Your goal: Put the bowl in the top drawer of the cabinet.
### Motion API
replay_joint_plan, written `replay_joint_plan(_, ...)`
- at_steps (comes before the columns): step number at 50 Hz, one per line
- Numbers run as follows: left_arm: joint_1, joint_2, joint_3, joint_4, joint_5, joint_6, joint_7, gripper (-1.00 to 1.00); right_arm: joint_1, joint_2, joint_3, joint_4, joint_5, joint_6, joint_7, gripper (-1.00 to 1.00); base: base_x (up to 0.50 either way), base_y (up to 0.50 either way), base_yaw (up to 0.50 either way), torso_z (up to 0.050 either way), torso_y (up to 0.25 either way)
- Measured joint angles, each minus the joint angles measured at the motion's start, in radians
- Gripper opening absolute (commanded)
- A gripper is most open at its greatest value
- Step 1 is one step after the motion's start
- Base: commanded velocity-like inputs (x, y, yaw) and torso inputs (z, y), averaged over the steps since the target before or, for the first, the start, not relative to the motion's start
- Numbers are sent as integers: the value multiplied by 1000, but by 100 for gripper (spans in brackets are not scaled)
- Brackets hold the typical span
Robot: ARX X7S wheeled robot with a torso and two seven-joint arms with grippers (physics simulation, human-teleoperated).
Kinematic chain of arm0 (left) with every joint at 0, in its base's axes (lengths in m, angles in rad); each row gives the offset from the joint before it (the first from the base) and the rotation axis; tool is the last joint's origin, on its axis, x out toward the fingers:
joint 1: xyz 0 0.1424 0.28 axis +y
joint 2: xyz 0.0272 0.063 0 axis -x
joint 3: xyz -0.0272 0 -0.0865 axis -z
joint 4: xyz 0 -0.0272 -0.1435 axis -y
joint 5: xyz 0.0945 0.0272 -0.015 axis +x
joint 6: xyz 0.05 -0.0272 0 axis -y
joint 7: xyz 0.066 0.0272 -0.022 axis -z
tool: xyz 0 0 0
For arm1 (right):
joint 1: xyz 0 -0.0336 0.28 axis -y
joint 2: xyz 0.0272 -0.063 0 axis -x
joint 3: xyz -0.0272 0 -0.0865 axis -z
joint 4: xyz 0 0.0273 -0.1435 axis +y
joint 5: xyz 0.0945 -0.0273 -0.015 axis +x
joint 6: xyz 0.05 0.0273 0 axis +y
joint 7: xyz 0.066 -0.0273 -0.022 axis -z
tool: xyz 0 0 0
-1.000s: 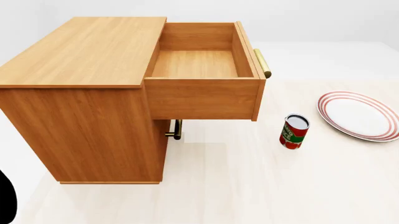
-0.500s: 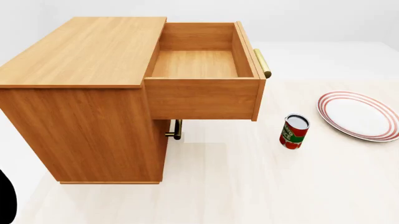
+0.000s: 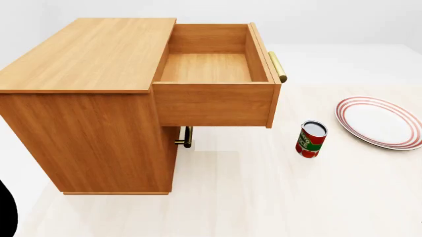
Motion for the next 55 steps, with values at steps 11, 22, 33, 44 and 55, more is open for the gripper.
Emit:
replay_joint_plan(11, 1, -2, -1, 0, -5, -1, -5, 100, -84, -40, -12, 60, 54, -70, 51, 100, 0, 0, 0, 0, 0)
replay_joint_plan(22, 7, -5, -1, -1, -4, 5, -6, 100, -174, -68, -24, 108, 113, -144, 79, 100, 0, 0, 0, 0, 0)
replay_joint_plan(33, 14, -7, 4, -5, 1, 16, -3, 100, -233, -70, -31, 137, 151, -191, 101, -100, 0, 0, 0, 0, 0)
replay_joint_plan(44, 18, -8, 6, -5, 0, 19, -5, 100, -251, -67, -29, 147, 165, -206, 119, -100, 0, 0, 0, 0, 0)
replay_joint_plan(55, 23, -9, 6, -6, 0, 27, -6, 100, -246, -73, -20, 141, 189, -184, 172, -100, 0, 0, 0, 0, 0)
